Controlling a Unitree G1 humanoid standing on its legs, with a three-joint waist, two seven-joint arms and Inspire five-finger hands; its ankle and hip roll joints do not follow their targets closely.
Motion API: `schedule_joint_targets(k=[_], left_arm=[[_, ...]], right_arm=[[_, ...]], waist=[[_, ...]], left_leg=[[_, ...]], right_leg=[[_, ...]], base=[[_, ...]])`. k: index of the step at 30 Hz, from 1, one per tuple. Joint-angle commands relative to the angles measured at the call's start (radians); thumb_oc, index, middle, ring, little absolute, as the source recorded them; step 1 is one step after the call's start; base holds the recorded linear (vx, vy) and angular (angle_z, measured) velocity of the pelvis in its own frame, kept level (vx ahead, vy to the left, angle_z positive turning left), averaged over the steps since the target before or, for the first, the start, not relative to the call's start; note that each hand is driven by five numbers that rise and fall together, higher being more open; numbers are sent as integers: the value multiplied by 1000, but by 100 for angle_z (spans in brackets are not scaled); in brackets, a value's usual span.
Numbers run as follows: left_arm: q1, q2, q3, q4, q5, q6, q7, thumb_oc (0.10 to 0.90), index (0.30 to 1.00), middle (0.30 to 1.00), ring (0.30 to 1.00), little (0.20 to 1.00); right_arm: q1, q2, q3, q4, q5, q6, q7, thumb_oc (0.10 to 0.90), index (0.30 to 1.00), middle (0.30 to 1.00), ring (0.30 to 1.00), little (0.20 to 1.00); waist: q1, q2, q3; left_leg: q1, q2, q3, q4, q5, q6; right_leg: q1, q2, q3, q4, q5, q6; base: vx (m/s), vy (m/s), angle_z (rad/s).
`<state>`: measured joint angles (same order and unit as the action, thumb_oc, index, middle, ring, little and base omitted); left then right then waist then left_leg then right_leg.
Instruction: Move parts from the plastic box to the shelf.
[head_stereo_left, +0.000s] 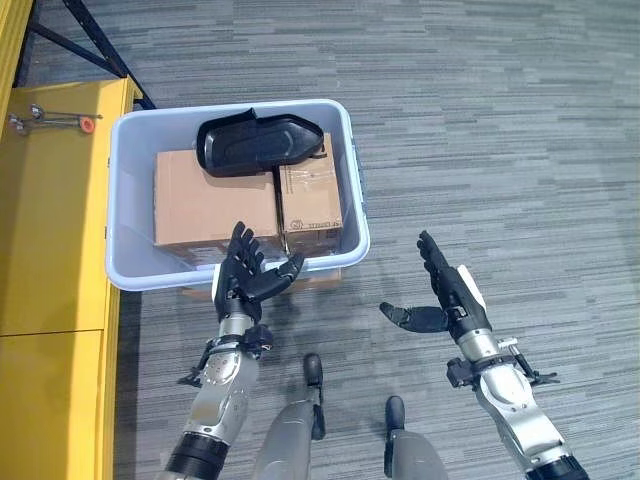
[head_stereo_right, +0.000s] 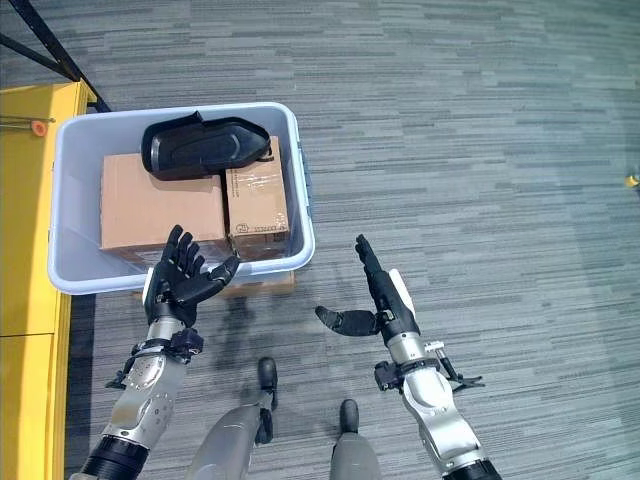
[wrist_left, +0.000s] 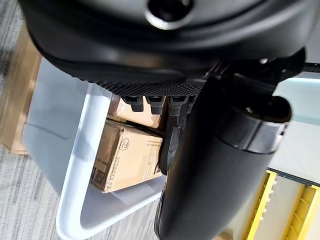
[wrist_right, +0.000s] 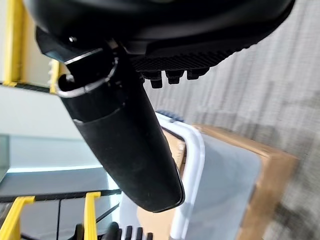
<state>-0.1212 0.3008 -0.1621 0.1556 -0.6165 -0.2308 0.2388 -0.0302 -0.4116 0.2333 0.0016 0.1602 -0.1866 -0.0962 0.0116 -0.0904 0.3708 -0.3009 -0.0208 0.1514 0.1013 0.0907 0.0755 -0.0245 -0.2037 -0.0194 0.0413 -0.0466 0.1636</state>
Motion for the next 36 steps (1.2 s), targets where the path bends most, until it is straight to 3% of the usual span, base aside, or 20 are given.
schedule_joint_targets(k=[1, 4, 5, 6, 7, 8, 9, 12, 15, 16, 19, 22, 24, 26, 28, 30, 31, 34, 36], left_arm=[[14, 3, 2, -105, 46, -84, -5, 900, 1000, 1000, 1000, 1000], [7, 11, -10, -97, 54, -76, -9, 900, 1000, 1000, 1000, 1000], [1, 16, -11, -99, 54, -76, -7, 900, 1000, 1000, 1000, 1000], [-4, 20, -9, -94, 64, -75, -2, 900, 1000, 1000, 1000, 1000], [-13, 16, -11, -82, 66, -79, -1, 900, 1000, 1000, 1000, 1000], [-19, 13, -10, -71, 63, -81, 2, 900, 1000, 1000, 1000, 1000], [-18, 10, -3, -69, 59, -86, 6, 900, 1000, 1000, 1000, 1000], [4, -5, 6, -73, 59, -85, 1, 900, 1000, 1000, 1000, 1000], [2, -13, -4, -72, 56, -87, -5, 900, 1000, 1000, 1000, 1000], [7, -20, 0, -83, 47, -90, -10, 900, 1000, 1000, 1000, 1000], [18, -30, 0, -90, 45, -86, -18, 900, 1000, 1000, 1000, 1000], [20, -30, -4, -96, 39, -86, -22, 900, 1000, 1000, 1000, 1000], [13, -34, -15, -99, 43, -86, -31, 900, 1000, 1000, 1000, 1000], [7, -36, -18, -103, 30, -90, -40, 900, 1000, 1000, 1000, 1000], [4, -35, -14, -108, 29, -85, -34, 900, 1000, 1000, 1000, 1000], [10, -33, -11, -120, 13, -82, -33, 900, 1000, 1000, 1000, 1000], [9, -29, 0, -120, 23, -76, -23, 900, 1000, 1000, 1000, 1000], [15, -32, 0, -121, 16, -80, -22, 900, 1000, 1000, 1000, 1000], [14, -34, -4, -123, 14, -77, -29, 900, 1000, 1000, 1000, 1000]], right_arm=[[-21, -7, -26, -61, -13, -81, -21, 900, 1000, 1000, 1000, 1000], [-53, -8, -1, -59, -34, -79, -18, 900, 1000, 1000, 1000, 1000], [-77, -4, 20, -57, -35, -76, -13, 900, 1000, 1000, 1000, 1000], [-91, 1, 36, -60, -46, -75, -13, 900, 1000, 1000, 1000, 1000], [-101, 1, 44, -55, -45, -76, -12, 900, 1000, 1000, 1000, 1000], [-109, 1, 44, -52, -44, -78, -12, 900, 1000, 1000, 1000, 1000], [-114, -2, 52, -50, -48, -78, -13, 900, 1000, 1000, 1000, 1000], [-93, -7, 47, -56, -49, -79, -1, 900, 1000, 1000, 1000, 1000], [-89, -18, 43, -52, -51, -85, -5, 900, 1000, 1000, 1000, 1000], [-94, -26, 40, -51, -50, -84, -4, 900, 1000, 1000, 1000, 1000], [-87, -33, 28, -55, -46, -87, -2, 900, 1000, 1000, 1000, 1000], [-83, -40, 26, -62, -40, -91, -1, 900, 1000, 1000, 1000, 1000], [-79, -52, 20, -71, -20, -100, 0, 900, 1000, 1000, 1000, 1000], [-84, -65, 27, -75, -6, -106, 5, 900, 1000, 1000, 1000, 1000], [-97, -63, 35, -67, 1, -103, -2, 900, 1000, 1000, 1000, 1000], [-101, -52, 41, -65, 12, -103, -14, 900, 1000, 1000, 1000, 1000], [-103, -47, 42, -70, 11, -96, -22, 900, 1000, 1000, 1000, 1000], [-102, -41, 51, -78, 18, -97, -21, 900, 1000, 1000, 1000, 1000], [-99, -42, 44, -93, -18, -97, -32, 900, 1000, 1000, 1000, 1000]], waist=[[-1, -31, -104], [1, -27, -109], [-8, -12, -91], [-9, 6, -76], [-20, 23, -63], [-29, 31, -56], [-29, 25, -48], [-26, 11, -52], [-30, 15, -63], [-24, 18, -77], [-29, 27, -94], [-34, 36, -94], [-49, 40, -73], [-50, 38, -40], [-49, 36, -29], [-46, 31, -36], [-48, 50, -43], [-46, 74, -52], [-53, 92, -48]], left_leg=[[-122, 83, -43, 137, -78, -64], [-66, 36, -68, 80, -91, -29], [-30, 29, -77, 48, -88, -17], [13, 32, -77, 16, -89, -7], [66, 33, -82, -33, -83, -13], [82, 33, -93, -44, -75, -17], [109, 35, -87, -57, -75, -30], [136, 34, -81, -59, -79, -49], [135, 38, -95, -83, -64, -62], [141, 46, -90, -99, -54, -74], [150, 52, -92, -113, -40, -84], [148, 63, -100, -106, -36, -93], [93, 72, -113, 28, -61, -117], [31, 74, -156, 173, -46, -145], [13, 123, -196, 143, -31, -148], [21, 217, -220, 60, 20, -146], [46, 292, -180, -57, 102, -167], [98, 298, -132, -115, 82, -172], [104, 267, -94, -99, 73, -184]], right_leg=[[44, 0, -35, 40, 77, 0], [-13, 1, -11, 173, 177, 4], [-72, 29, 12, 268, 203, -7], [-129, 41, -19, 330, 185, -18], [-188, 78, -28, 286, 100, -40], [-218, 109, -19, 262, 64, -47], [-224, 94, -57, 157, 65, -43], [-164, 68, -118, 41, 85, -35], [-142, 86, -83, 6, 92, -39], [-122, 84, -115, -31, 106, -36], [-96, 93, -112, -46, 106, -44], [-97, 102, -118, -16, 78, -57], [-101, 105, -125, 29, 34, -85], [-103, 112, -123, 80, 8, -111], [-106, 114, -117, 110, -11, -108], [-115, 109, -103, 136, -16, -98], [-124, 103, -94, 165, -31, -88], [-132, 93, -82, 181, -41, -76], [-130, 63, -69, 159, -14, -61]], base=[[141, 105, -5], [171, 220, 31], [90, 241, 45], [162, 227, 22], [189, 122, -4], [227, -9, -10], [165, -86, -5], [86, -107, 24], [2, -97, 45], [-7, -111, 33], [-4, -118, 5], [-41, -110, 4], [-136, -210, 18], [-141, -109, 64], [-53, 18, 52], [76, 119, -15], [131, 224, -37], [79, 185, -36], [105, 431, -43]])
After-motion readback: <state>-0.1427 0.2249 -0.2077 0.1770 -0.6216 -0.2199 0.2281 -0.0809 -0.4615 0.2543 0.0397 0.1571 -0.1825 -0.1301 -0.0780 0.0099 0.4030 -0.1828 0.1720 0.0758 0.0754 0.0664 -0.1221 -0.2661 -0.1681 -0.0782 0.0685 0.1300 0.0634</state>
